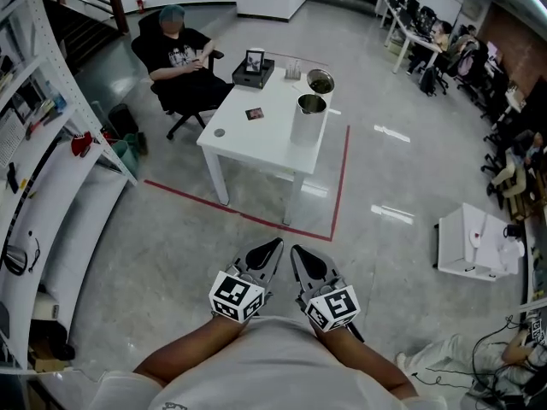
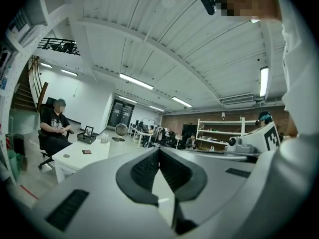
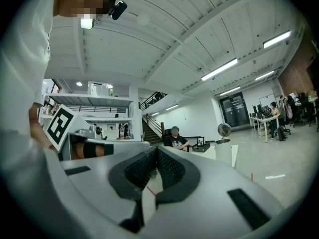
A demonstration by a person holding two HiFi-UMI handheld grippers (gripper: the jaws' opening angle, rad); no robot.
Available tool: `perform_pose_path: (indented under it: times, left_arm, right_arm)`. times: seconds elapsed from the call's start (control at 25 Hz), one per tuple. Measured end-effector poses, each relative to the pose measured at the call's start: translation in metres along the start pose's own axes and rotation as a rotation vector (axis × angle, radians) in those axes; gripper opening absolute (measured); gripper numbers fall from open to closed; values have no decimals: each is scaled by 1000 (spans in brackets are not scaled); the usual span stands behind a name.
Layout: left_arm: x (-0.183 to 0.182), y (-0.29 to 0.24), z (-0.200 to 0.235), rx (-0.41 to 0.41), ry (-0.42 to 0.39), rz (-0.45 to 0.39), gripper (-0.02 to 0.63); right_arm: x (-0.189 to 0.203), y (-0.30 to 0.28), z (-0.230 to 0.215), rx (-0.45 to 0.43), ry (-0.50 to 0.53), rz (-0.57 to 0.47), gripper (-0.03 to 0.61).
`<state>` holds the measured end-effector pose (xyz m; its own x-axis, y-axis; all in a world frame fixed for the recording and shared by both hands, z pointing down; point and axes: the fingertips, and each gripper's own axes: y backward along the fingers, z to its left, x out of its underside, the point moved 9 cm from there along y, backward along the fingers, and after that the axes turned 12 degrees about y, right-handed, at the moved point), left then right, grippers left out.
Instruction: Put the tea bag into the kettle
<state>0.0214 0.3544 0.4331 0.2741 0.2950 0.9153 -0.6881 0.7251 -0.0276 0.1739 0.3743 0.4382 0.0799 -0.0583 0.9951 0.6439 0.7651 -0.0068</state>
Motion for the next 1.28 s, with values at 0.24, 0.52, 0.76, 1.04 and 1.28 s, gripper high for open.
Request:
perform_pose_path:
  times: [0.24,0.52,0.76,1.04,1.28]
  left_arm:
    - [-33,-11,67,1,-13,15,11]
    - [-80,-6,139,11,-31,8,11]
    - [-96,5,182,-8,-20,-1,11]
    - [-100,13,212,-36,45,-7,11]
    - [-108,8,229,-62,36,-25,11]
  right_arm:
    - [-3,-76,-2,-4,-18,0,11]
    - [-13,-163,12,-20,-27,-8,11]
    - [-19,-210,28,-55,-17,-9,11]
    - [-19,-242,33,-85,-16,3,11]
    - [-15,-265,26,-115,-14,-2,11]
